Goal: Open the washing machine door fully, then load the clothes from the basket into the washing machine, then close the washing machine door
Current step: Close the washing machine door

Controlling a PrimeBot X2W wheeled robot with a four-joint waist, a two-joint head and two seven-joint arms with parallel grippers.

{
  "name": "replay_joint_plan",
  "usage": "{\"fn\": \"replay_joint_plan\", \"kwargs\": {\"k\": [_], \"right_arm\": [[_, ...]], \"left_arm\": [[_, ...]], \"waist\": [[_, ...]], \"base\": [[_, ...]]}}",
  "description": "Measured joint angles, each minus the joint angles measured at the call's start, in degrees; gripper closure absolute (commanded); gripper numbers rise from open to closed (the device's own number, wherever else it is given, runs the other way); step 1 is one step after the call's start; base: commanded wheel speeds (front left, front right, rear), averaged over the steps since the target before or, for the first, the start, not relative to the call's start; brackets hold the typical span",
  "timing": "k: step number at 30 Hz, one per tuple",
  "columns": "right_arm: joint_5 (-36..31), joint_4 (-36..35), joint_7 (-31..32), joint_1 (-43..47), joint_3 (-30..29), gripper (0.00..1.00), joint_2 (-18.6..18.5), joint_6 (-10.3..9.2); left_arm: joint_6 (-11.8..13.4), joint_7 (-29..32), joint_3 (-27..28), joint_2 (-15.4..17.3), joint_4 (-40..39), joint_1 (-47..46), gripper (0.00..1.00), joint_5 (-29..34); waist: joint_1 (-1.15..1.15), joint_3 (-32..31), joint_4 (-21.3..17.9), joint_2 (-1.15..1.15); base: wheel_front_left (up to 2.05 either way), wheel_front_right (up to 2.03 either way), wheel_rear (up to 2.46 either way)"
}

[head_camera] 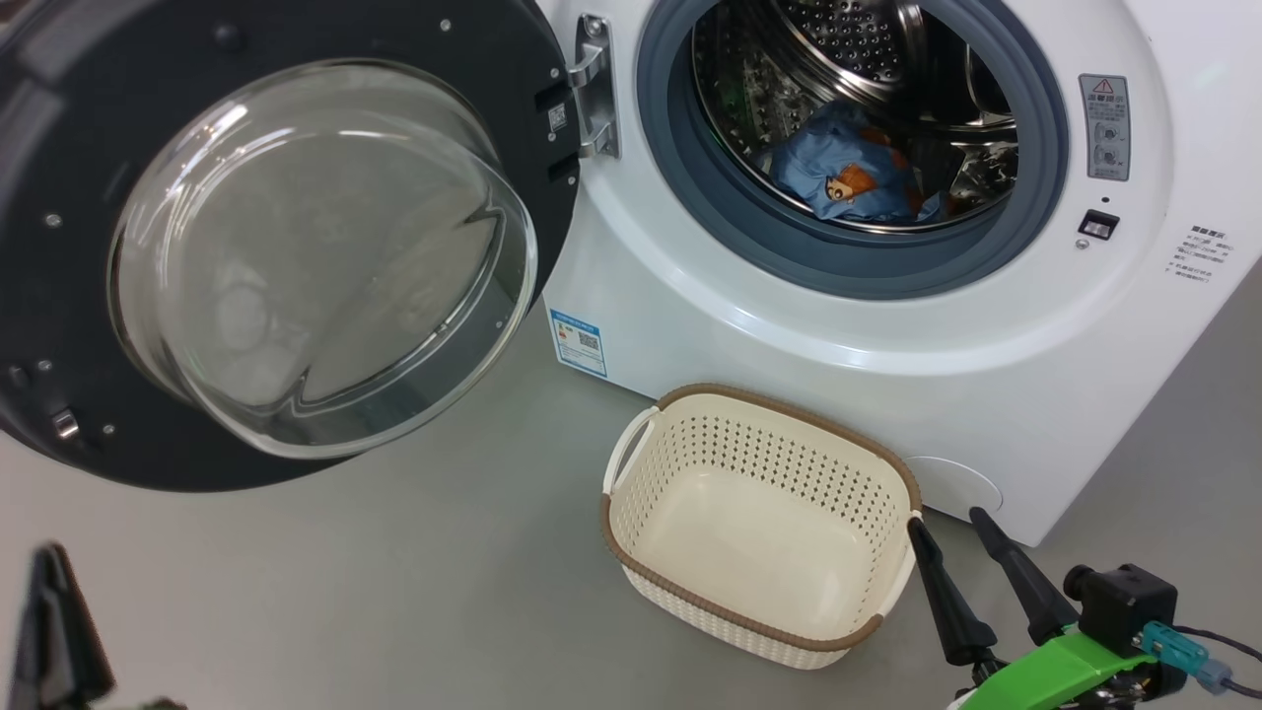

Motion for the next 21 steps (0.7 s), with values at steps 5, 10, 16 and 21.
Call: {"fn": "replay_joint_plan", "kwargs": {"k": [5,10,16,21], "right_arm": [[-0.5,-0.7,0.0,0.8,-1.9,0.0,0.3,0.0],[-1.0,-1.7,0.0,2.8,-4.0,0.0,1.0,0.0],[-1.3,-2.7,0.0,3.4,-4.2,0.0,1.3,0.0],[-1.6,-2.8,0.0,3.3,-3.8,0.0,1.0,0.0]], "left_arm": [[-0.4,0.0,0.9,5.1,-1.5,-5.7,1.0,0.8],[-0.4,0.0,1.8,12.9,0.0,-14.0,1.0,-3.5],[-0.4,0.0,3.6,20.9,8.4,-23.0,1.0,-10.9],[-0.4,0.0,3.0,25.3,15.3,-27.5,1.0,-13.4]], "waist": [[0.0,0.1,-0.5,0.0],[0.0,0.1,-0.9,0.0],[0.0,1.3,-2.0,0.0],[0.0,2.6,-3.3,0.0]], "base": [[0.0,0.0,0.0],[0.0,0.0,0.0],[0.0,0.0,0.0],[0.0,0.0,0.0]]}}
